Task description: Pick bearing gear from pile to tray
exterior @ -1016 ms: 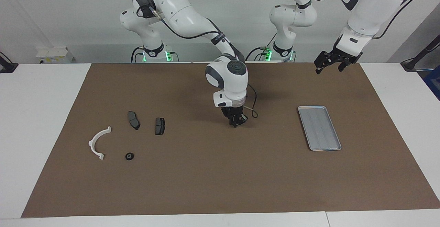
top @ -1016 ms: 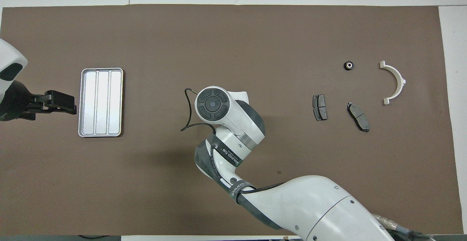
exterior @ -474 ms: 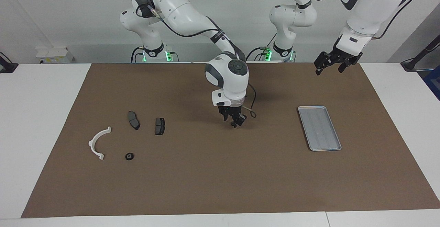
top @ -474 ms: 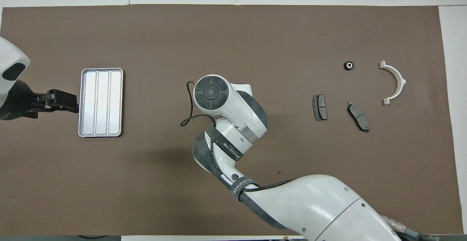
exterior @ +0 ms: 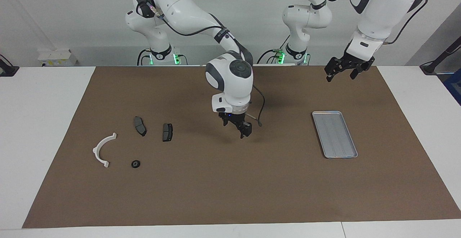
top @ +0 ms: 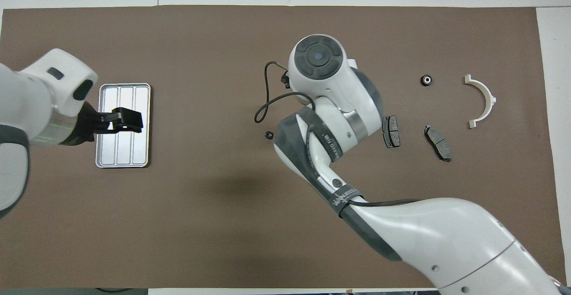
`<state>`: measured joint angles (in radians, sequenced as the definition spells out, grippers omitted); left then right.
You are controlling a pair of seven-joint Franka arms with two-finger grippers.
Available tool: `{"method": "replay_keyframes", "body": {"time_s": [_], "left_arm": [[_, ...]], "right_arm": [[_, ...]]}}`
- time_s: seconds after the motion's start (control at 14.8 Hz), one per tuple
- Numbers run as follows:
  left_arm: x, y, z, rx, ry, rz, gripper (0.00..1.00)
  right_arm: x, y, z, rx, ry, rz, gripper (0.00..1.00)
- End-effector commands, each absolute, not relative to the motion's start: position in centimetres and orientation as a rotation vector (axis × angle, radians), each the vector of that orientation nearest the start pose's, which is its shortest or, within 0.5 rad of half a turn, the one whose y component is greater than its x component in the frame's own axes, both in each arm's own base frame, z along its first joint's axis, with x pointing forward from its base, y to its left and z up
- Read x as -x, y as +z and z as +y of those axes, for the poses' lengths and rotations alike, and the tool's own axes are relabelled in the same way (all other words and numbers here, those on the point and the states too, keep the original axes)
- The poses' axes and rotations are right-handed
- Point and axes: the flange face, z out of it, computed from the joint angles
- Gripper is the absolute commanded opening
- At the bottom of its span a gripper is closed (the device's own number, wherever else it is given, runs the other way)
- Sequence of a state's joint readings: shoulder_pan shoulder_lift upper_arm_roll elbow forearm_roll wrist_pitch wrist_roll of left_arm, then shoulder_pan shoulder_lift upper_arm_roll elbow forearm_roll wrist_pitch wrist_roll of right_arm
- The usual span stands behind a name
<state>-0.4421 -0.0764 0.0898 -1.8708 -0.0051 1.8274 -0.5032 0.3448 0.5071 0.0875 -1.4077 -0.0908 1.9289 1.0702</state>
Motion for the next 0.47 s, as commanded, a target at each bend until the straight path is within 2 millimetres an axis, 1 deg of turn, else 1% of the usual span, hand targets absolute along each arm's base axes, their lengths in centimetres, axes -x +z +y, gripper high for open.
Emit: {"method": "replay_keyframes", "body": {"time_s": [0.0,0.07,0.14,0.2,0.27,0.34,0.41], "left_arm": [[-51.1,49.6,-25.8,3.137,-0.056,-0.356,1.00],[-51.0,47.9,-28.1,3.136,-0.064,-0.377,1.00],[-51.1,46.3,-29.3,3.136,-0.076,-0.398,1.00],[-51.1,45.5,-30.1,3.140,-0.087,-0.398,1.00],[-51.5,43.6,-31.0,3.126,-0.065,-0.407,1.00],[-51.6,41.4,-32.4,3.114,-0.060,-0.440,1.00],[-51.6,39.4,-33.8,3.116,-0.075,-0.451,1.00]], "right_arm": [[-66.2,41.4,21.6,3.039,0.008,0.877,1.00],[-66.8,40.8,19.0,3.050,0.026,0.862,1.00],[-67.3,40.2,16.2,3.064,0.043,0.829,1.00],[-67.5,39.7,13.6,3.076,0.052,0.787,1.00],[-67.6,39.0,11.1,3.089,0.066,0.740,1.00],[-67.9,38.4,8.9,3.096,0.059,0.694,1.00],[-67.9,37.6,7.4,3.101,0.057,0.669,1.00]]}}
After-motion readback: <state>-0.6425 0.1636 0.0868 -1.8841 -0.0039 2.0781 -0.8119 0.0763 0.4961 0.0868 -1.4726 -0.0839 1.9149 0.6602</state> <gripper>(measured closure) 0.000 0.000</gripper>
